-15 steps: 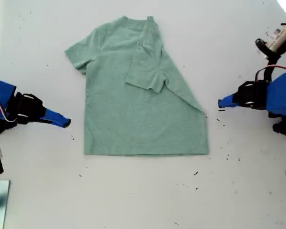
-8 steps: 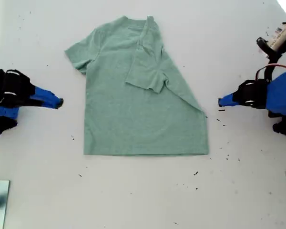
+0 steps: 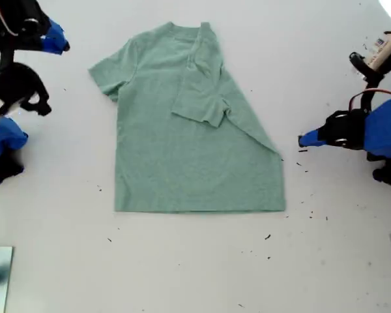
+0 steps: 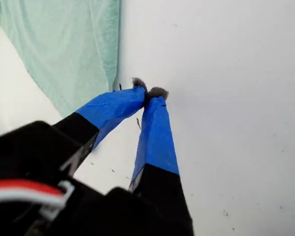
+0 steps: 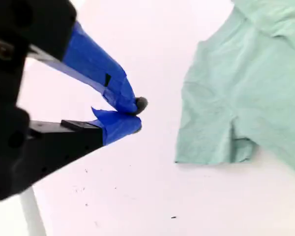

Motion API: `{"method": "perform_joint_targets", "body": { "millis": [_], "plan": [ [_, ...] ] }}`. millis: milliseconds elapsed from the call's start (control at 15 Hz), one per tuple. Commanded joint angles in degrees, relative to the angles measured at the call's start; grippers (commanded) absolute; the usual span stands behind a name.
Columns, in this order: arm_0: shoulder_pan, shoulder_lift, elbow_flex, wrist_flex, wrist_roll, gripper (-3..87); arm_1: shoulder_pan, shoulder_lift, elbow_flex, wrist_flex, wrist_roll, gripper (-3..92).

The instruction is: Fold t shirt

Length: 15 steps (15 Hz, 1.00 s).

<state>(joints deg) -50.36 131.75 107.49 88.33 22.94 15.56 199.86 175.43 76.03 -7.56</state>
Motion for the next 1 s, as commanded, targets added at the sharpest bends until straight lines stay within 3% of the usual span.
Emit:
{"method": "perform_joint_targets", "body": {
  "millis": [0,67,133,200,467,933],
  "plan": [
    [-5.2,-3.3,-3.7,0.3,4.5,-0.2,-0.7,0.8,2.9,-0.3,-0.6,2.5],
    [-4.7,-3.5,-4.0,-0.3,6.8,5.9,-0.8,0.8,2.9,-0.3,-0.7,2.5],
    [-4.0,-3.9,-4.7,-0.2,7.8,21.5,-1.1,0.8,2.9,-0.3,-0.7,2.5],
    [-3.6,-4.4,-4.7,-0.2,8.4,27.6,-1.1,0.8,2.9,-0.3,-0.7,2.5],
    [-2.8,-5.4,-0.6,-3.5,8.8,28.7,-1.0,0.8,2.9,-0.3,-0.9,2.5],
    [-4.0,-12.4,21.3,-26.5,9.8,26.5,-1.6,0.8,2.9,-0.3,-0.7,2.5]
  ]
}}
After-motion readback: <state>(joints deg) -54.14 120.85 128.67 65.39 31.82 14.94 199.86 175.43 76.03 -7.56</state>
